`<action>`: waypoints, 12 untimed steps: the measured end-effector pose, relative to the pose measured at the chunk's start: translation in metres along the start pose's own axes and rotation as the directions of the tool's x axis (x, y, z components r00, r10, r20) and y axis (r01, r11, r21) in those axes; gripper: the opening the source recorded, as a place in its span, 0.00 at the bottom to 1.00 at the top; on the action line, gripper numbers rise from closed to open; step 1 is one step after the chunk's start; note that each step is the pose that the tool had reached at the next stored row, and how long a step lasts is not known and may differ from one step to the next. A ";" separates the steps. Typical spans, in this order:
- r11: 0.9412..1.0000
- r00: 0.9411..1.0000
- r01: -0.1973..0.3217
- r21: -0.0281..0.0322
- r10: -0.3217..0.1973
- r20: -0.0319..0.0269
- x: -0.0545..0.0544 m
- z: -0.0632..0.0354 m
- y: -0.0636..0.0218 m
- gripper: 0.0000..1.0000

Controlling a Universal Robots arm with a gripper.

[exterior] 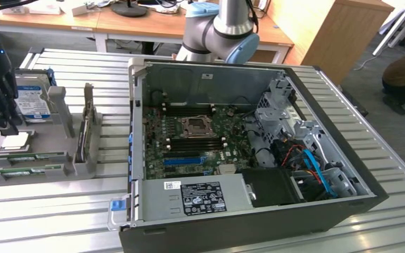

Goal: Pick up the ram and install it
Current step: 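Pick up the ram and move it above insertion slot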

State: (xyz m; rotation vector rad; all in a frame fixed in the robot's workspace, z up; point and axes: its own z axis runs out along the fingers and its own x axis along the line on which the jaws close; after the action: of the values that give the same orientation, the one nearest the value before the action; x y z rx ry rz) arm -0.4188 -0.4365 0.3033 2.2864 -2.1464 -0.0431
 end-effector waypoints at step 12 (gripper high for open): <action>1.000 1.000 0.000 0.000 0.000 0.000 0.005 0.0018 0.0003 0.30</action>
State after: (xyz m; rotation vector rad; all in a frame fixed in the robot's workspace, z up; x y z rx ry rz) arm -0.4188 -0.4414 0.3015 2.2865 -2.1465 -0.0432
